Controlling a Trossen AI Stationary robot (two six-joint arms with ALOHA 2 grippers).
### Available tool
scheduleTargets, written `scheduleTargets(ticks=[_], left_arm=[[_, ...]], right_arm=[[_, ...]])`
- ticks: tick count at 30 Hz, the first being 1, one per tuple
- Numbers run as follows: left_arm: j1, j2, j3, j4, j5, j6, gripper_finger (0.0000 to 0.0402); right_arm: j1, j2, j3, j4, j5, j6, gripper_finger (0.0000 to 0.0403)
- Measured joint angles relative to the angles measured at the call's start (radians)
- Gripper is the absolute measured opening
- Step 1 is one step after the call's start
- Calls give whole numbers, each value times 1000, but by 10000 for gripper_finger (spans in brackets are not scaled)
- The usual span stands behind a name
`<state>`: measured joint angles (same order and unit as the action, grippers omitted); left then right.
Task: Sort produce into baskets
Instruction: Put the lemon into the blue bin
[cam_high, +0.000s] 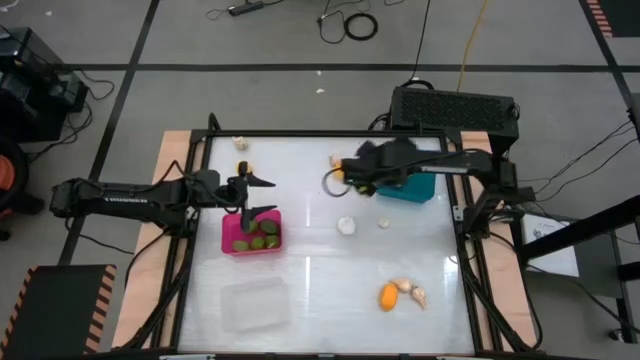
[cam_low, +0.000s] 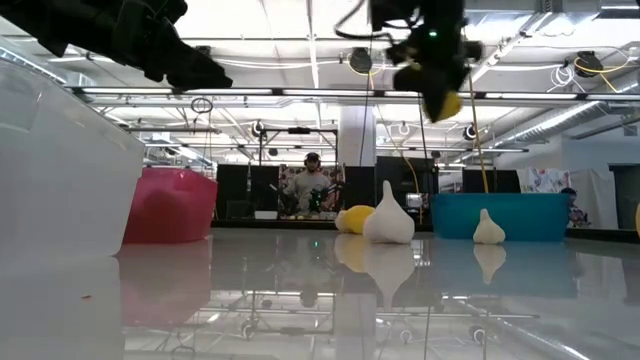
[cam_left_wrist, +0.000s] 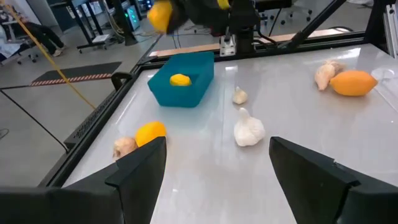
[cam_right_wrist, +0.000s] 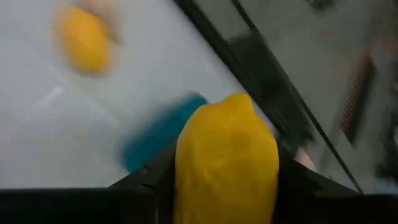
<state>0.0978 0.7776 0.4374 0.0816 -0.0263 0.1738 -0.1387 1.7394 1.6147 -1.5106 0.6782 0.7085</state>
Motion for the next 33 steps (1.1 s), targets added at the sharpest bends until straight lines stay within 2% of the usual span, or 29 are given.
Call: scheduleTargets(ticks=[2, 9, 12, 18, 24, 33], left_arm=[[0, 0, 0, 0, 0, -2, 292], [0, 0, 0, -1, 0, -4, 292], [0, 0, 0, -1, 0, -4, 292], [0, 0, 0, 0, -2, -3, 292], [0, 0, 0, 8, -4, -3, 292], [0, 0, 0, 6, -4, -3, 292]], right_arm=[[-13, -40, -47, -34, 13, 73, 169], [-66, -200, -298, -6, 11, 175, 177], [-99, -261, -426, 64, 0, 225, 177], [-131, -307, -622, 260, -5, 202, 186], [-184, -307, -691, 359, -87, 181, 222], [-216, -307, -689, 358, -107, 122, 284]])
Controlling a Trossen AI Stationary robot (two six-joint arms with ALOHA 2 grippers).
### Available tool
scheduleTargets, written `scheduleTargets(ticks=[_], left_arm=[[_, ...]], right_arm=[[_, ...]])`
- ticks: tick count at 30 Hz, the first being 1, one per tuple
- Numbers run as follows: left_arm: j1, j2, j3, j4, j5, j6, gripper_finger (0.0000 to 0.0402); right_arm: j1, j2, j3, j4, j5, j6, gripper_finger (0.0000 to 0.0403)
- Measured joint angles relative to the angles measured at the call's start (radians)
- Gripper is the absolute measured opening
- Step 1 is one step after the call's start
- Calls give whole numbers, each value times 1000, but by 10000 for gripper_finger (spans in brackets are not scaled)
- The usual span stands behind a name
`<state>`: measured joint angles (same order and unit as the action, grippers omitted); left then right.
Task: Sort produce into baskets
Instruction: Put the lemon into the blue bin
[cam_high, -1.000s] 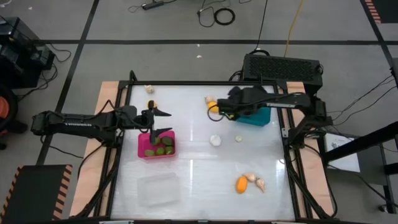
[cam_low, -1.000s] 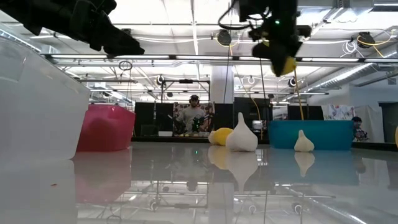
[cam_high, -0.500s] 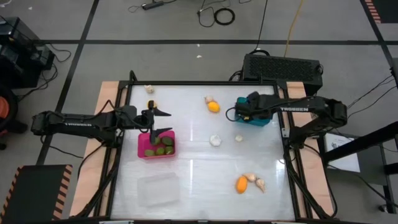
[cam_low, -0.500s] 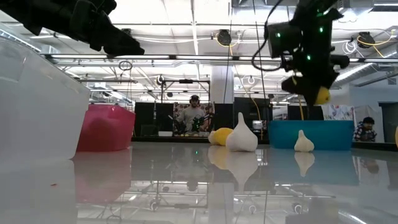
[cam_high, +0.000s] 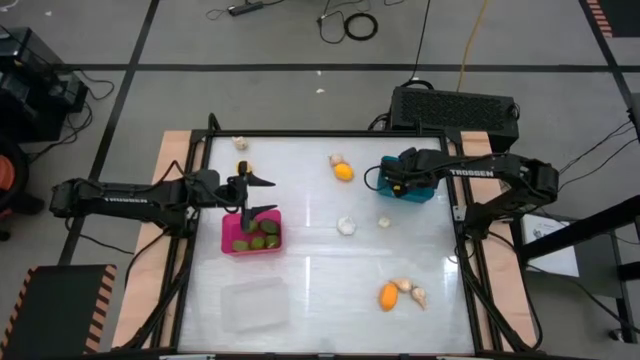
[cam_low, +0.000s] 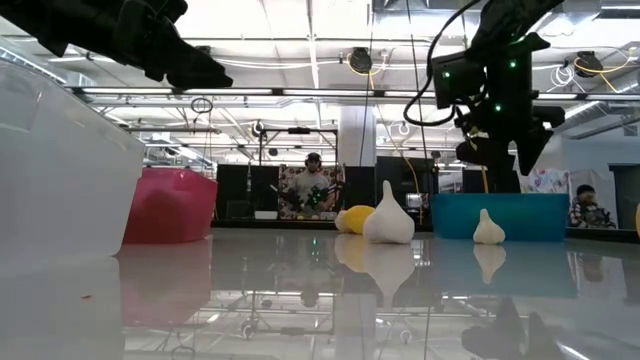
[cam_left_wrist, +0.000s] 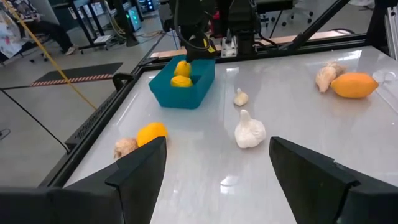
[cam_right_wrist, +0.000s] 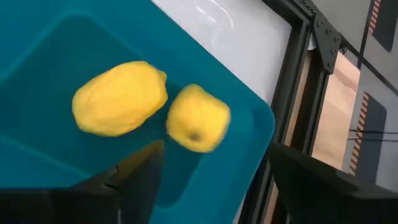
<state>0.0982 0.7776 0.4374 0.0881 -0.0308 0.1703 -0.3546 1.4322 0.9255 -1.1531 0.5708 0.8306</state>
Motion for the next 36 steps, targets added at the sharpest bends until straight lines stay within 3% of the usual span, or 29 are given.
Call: scheduleTargets(ticks=[4, 10, 13, 17, 23, 26, 30, 36], left_arm=[[0, 0, 0, -24, -20, 22, 292], [0, -1, 15, -136, -244, 28, 292], [0, -1, 62, -199, -360, -14, 292], [45, 10, 147, -295, -440, -179, 292], [252, 107, 343, -603, -370, -354, 292], [367, 205, 384, -721, -322, -455, 292], [507, 354, 386, -804, -179, -557, 292], [607, 539, 386, -804, -172, -581, 292]], right_arm=[[11, -2, 46, -13, 6, -8, 290], [109, -44, 145, 89, 10, -12, 281], [201, -67, 143, 285, 14, -28, 279], [342, -63, 95, 602, 8, -128, 279], [527, 2, 8, 1126, 7, -282, 279], [596, 62, -4, 1283, 8, -360, 279], [643, 106, -5, 1345, -19, -484, 279], [667, 95, -5, 1363, -26, -492, 279]])
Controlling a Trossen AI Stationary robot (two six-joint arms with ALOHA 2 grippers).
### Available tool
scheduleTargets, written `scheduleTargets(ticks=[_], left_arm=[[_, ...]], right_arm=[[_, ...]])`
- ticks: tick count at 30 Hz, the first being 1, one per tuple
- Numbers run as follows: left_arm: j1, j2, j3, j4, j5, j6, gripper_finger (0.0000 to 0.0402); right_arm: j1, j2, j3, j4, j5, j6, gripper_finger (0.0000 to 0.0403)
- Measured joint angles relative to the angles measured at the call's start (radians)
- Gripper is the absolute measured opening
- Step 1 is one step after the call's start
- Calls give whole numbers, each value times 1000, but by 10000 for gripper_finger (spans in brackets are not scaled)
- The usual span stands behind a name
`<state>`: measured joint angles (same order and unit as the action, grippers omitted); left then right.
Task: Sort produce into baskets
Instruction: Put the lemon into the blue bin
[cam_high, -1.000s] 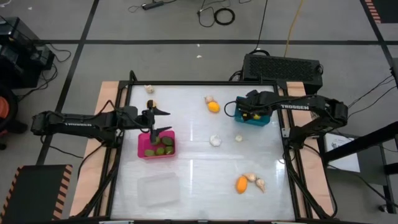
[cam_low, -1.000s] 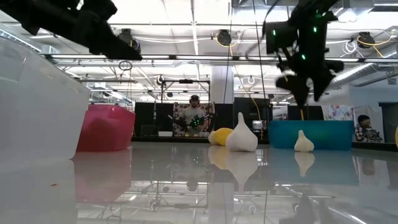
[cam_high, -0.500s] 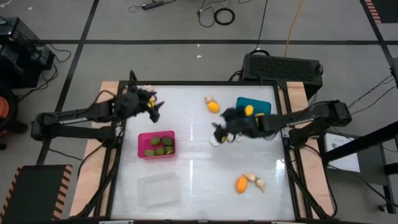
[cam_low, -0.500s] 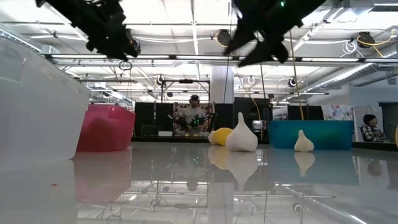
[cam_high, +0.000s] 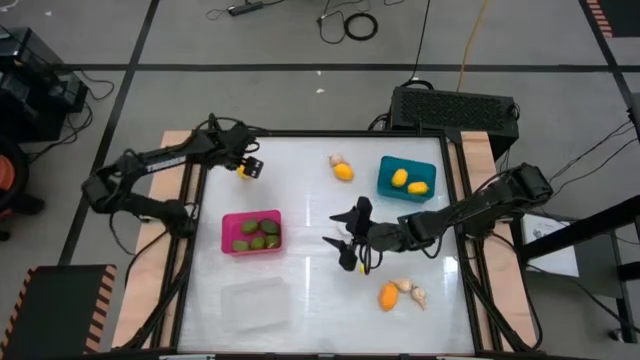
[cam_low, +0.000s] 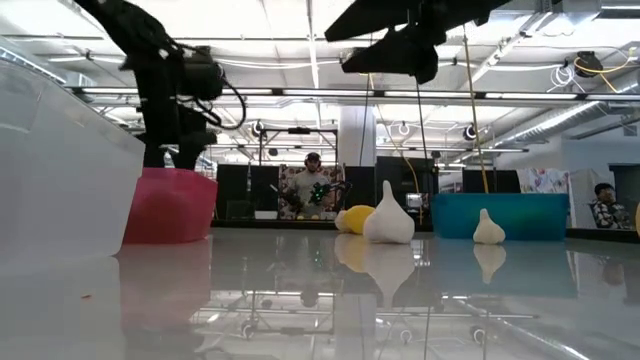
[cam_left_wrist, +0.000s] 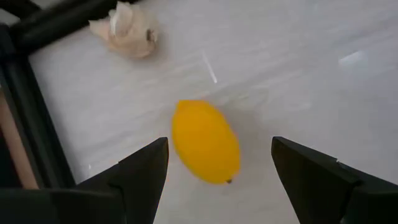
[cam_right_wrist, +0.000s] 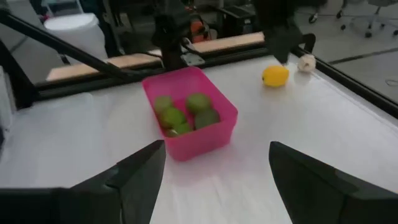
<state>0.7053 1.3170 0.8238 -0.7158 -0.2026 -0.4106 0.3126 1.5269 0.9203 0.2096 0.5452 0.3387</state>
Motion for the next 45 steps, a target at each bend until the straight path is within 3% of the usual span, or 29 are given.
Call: scheduleTargets(ticks=[10, 26, 30, 38, 41, 45], left_arm=[[18, 147, 0, 29, 5, -4, 292], [23, 233, 0, 74, -9, 1, 289], [24, 234, 0, 75, -10, 25, 266], [19, 234, 0, 82, -9, 73, 178], [-5, 234, 0, 149, 54, 124, 165], [-71, 234, -1, 334, 209, 156, 170]], right_arm=[[6, -1, 0, 4, -1, -7, 279], [17, -1, 0, 3, -1, 25, 279], [18, -1, 0, -2, -2, 21, 279], [18, -3, 0, -5, -41, 18, 279], [18, -32, 0, -49, -106, 46, 279], [33, -114, 1, -187, -97, 120, 279]])
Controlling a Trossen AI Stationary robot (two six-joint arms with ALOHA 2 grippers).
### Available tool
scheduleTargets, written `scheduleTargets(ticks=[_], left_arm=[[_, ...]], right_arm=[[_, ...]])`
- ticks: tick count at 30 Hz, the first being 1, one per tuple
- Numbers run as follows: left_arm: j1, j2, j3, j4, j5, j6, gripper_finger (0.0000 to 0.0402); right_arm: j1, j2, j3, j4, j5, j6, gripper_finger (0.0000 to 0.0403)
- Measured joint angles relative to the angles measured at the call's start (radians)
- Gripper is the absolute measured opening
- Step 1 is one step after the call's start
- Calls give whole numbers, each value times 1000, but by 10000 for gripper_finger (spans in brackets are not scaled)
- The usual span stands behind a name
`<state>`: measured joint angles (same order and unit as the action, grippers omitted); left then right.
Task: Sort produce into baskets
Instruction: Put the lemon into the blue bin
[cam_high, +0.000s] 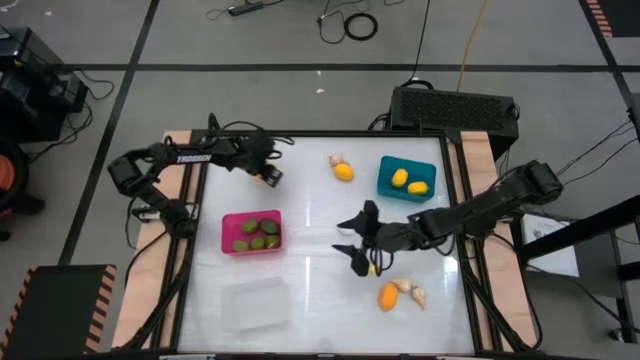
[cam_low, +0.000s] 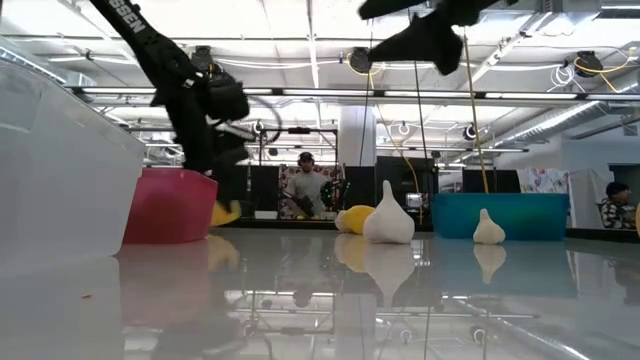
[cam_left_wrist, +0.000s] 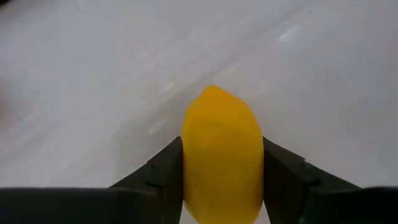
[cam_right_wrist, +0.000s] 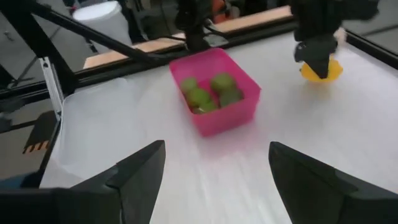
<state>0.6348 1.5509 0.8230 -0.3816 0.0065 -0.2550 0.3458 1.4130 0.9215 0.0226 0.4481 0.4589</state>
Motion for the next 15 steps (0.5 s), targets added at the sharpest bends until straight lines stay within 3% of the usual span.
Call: scheduleTargets(ticks=[3, 8, 11, 15], left_arm=[[-60, 0, 17, 149, 42, -1, 175], [-196, 0, 56, 497, 131, 3, 177], [-293, 33, 92, 707, 113, 49, 177], [-372, 163, 225, 732, 71, 158, 178]], right_arm=[[27, -55, 0, -117, 73, 51, 279], [80, -91, 0, -305, 294, 105, 279], [88, -91, 0, -371, 401, 106, 279], [82, -91, 0, -410, 471, 112, 279]])
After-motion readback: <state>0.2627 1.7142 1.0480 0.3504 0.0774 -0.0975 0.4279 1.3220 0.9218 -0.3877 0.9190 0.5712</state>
